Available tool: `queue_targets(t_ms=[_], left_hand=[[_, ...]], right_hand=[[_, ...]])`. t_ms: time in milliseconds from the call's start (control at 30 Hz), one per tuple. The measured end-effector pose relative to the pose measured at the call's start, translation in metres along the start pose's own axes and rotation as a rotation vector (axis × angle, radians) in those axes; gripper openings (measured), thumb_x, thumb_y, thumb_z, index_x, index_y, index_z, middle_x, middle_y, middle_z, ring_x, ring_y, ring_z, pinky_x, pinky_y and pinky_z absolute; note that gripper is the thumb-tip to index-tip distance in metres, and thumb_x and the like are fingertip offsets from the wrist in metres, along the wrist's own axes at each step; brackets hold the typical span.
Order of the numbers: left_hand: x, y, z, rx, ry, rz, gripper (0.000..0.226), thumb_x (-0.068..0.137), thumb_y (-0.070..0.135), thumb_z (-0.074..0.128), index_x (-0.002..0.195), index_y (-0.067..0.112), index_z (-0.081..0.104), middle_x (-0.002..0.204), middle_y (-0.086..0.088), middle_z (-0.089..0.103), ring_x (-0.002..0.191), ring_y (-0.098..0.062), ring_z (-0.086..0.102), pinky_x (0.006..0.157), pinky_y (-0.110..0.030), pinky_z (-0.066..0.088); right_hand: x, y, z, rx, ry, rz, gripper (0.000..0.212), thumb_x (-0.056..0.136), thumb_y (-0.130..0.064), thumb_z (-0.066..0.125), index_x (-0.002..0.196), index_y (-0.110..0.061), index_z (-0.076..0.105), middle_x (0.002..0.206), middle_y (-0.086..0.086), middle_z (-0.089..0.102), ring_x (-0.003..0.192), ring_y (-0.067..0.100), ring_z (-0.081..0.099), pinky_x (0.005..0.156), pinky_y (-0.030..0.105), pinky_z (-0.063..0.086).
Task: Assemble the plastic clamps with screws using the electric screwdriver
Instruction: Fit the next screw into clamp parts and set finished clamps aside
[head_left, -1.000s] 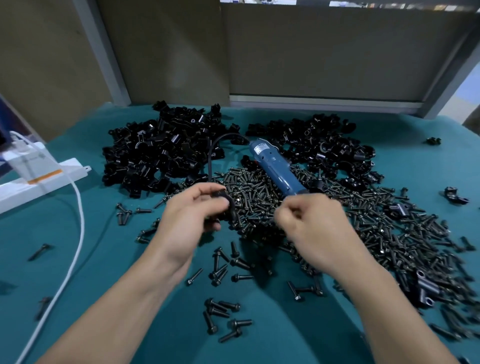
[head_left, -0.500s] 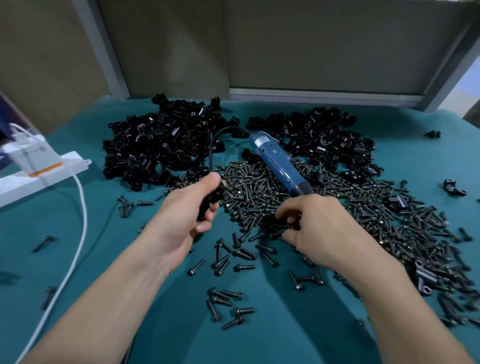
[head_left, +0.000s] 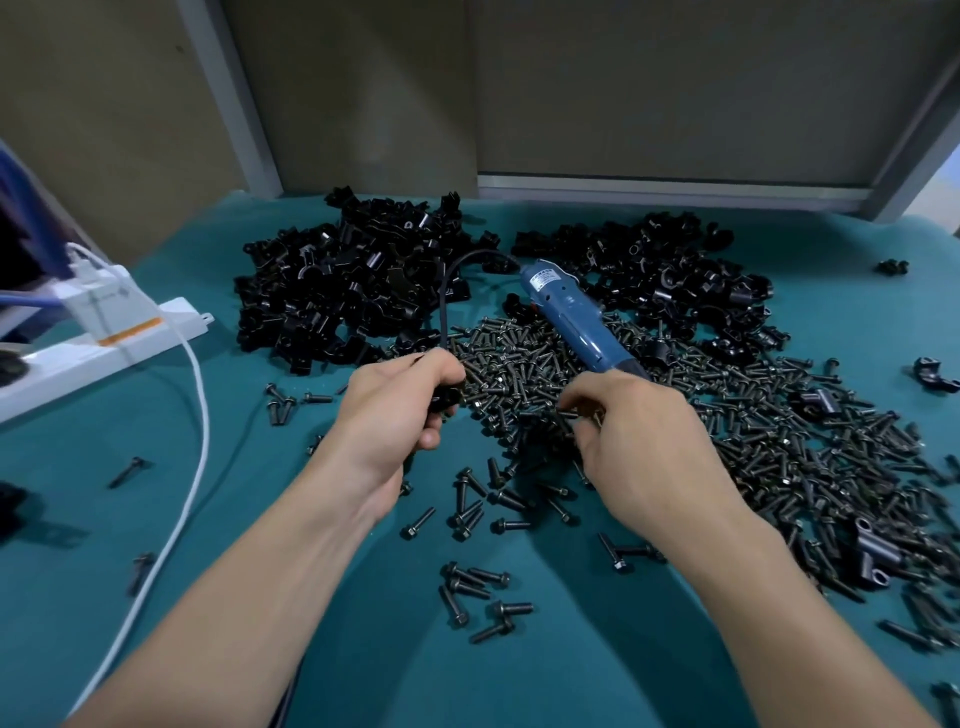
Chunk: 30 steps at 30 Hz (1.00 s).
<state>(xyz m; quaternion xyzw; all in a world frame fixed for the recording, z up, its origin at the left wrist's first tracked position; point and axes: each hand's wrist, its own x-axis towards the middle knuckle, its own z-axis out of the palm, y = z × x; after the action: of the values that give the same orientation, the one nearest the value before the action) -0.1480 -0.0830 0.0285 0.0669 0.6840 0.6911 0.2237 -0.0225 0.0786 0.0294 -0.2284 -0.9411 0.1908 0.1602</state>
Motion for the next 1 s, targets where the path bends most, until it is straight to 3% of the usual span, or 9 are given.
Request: queue_targets(t_ms=[133,200,267,333,467,567,733,867,1000], left_hand=[[0.002,0.001,0.000,-0.034,0.060,0.020,0.005,0.088,0.015,0.067,0.086,0.010,0.068,0.064,0.000,0.055,0.048,-0.006,0.042,0.040,-0.017,0.029],[0.004,0.002,-0.001,-0.050,0.080,0.025,0.006,0.087,0.016,0.067,0.084,0.011,0.065,0.068,-0.001,0.054,0.050,-0.008,0.039,0.040,-0.018,0.027],[0.005,0.002,-0.002,-0.082,0.102,0.016,0.011,0.086,0.017,0.068,0.077,0.014,0.063,0.062,0.003,0.054,0.048,-0.007,0.038,0.039,-0.018,0.027],[0.007,0.003,-0.004,-0.097,0.118,0.009,0.014,0.084,0.018,0.070,0.072,0.016,0.063,0.057,0.006,0.055,0.047,-0.007,0.038,0.038,-0.017,0.026],[0.007,0.002,-0.006,-0.072,0.108,0.008,0.019,0.083,0.022,0.071,0.067,0.019,0.061,0.058,0.007,0.055,0.050,-0.008,0.039,0.039,-0.018,0.028],[0.005,0.001,-0.005,-0.046,0.082,0.014,0.015,0.083,0.022,0.071,0.077,0.015,0.059,0.067,0.002,0.050,0.054,-0.011,0.036,0.041,-0.018,0.028],[0.006,0.001,-0.004,-0.028,0.080,0.025,0.014,0.083,0.022,0.071,0.081,0.016,0.059,0.069,0.002,0.049,0.057,-0.012,0.036,0.040,-0.017,0.028],[0.005,0.001,-0.005,-0.015,0.077,0.029,0.018,0.077,0.027,0.072,0.082,0.017,0.059,0.069,0.002,0.050,0.058,-0.011,0.037,0.041,-0.017,0.029],[0.003,0.002,-0.003,-0.005,0.058,0.046,0.025,0.069,0.031,0.070,0.086,0.017,0.059,0.080,-0.006,0.043,0.060,-0.013,0.033,0.042,-0.020,0.025]], right_hand=[[-0.010,-0.021,0.006,0.239,-0.207,-0.082,0.020,0.094,-0.021,0.068,0.098,-0.039,0.073,0.084,-0.022,0.069,0.067,0.000,0.066,0.060,0.015,0.055],[-0.016,-0.034,0.015,0.245,-0.324,-0.175,0.021,0.094,-0.024,0.067,0.108,-0.037,0.074,0.093,-0.020,0.067,0.084,0.002,0.064,0.078,0.019,0.055],[-0.019,-0.044,0.026,0.198,-0.324,-0.268,0.028,0.096,-0.025,0.064,0.121,-0.034,0.073,0.100,-0.019,0.058,0.103,0.007,0.054,0.095,0.025,0.046],[-0.019,-0.050,0.033,0.120,-0.295,-0.310,0.034,0.098,-0.023,0.060,0.129,-0.032,0.070,0.101,-0.016,0.050,0.110,0.013,0.046,0.099,0.029,0.040],[-0.017,-0.051,0.036,0.078,-0.292,-0.314,0.025,0.098,-0.018,0.062,0.119,-0.027,0.073,0.094,-0.014,0.048,0.104,0.012,0.045,0.090,0.026,0.038],[-0.015,-0.050,0.032,0.076,-0.293,-0.285,0.020,0.097,-0.019,0.065,0.114,-0.026,0.074,0.097,-0.013,0.051,0.105,0.012,0.047,0.093,0.027,0.042],[-0.018,-0.051,0.027,0.194,-0.224,-0.241,0.018,0.097,-0.023,0.068,0.112,-0.029,0.075,0.087,-0.020,0.047,0.094,0.002,0.041,0.080,0.011,0.036],[-0.023,-0.060,0.030,0.085,-0.297,-0.284,0.024,0.096,-0.039,0.066,0.116,-0.025,0.070,0.094,-0.014,0.046,0.107,0.014,0.046,0.095,0.030,0.040],[-0.024,-0.063,0.029,0.061,-0.306,-0.321,0.015,0.098,-0.031,0.064,0.109,-0.022,0.069,0.101,-0.008,0.053,0.105,0.015,0.044,0.093,0.030,0.038]])
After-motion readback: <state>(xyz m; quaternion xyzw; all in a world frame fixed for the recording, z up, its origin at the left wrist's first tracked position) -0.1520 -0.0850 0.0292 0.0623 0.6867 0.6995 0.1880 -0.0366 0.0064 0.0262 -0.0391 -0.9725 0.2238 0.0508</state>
